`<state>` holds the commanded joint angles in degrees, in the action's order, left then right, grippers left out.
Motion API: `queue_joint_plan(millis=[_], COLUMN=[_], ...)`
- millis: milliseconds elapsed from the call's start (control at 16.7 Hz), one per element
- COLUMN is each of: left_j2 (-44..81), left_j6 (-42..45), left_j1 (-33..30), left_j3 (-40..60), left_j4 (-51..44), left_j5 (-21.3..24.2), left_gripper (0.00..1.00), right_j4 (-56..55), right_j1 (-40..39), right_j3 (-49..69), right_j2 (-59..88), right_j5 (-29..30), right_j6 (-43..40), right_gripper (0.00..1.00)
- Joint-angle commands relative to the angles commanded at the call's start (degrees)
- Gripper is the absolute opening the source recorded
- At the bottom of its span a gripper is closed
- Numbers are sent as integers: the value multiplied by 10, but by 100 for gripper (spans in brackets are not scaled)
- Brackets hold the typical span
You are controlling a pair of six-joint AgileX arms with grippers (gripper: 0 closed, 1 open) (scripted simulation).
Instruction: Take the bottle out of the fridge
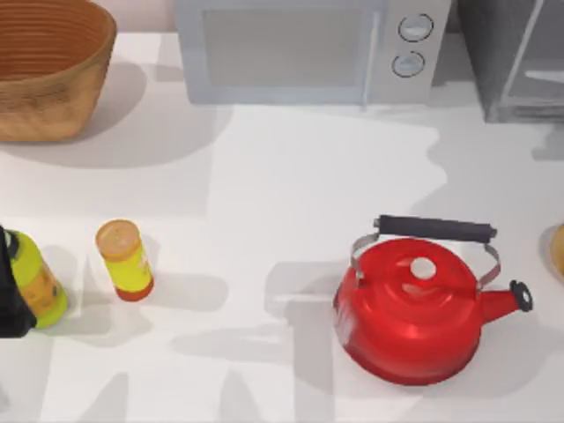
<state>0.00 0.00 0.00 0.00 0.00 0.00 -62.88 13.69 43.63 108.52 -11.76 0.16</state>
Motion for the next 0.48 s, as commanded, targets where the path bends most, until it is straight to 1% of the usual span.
queue_joint_plan(millis=[120, 480], left_j2=[0, 0], left_j6=[0, 0], left_j1=[0, 0], left_j3=[0, 0], left_j4=[0, 0], left_j5=[0, 0], left_gripper=[100, 100], right_j4=[-18, -16], right_j1=[6, 2], right_j3=[-20, -21], right_j2=[-20, -23], right_j5=[-6, -6], right_j6=[0, 1], right_gripper=[0, 0])
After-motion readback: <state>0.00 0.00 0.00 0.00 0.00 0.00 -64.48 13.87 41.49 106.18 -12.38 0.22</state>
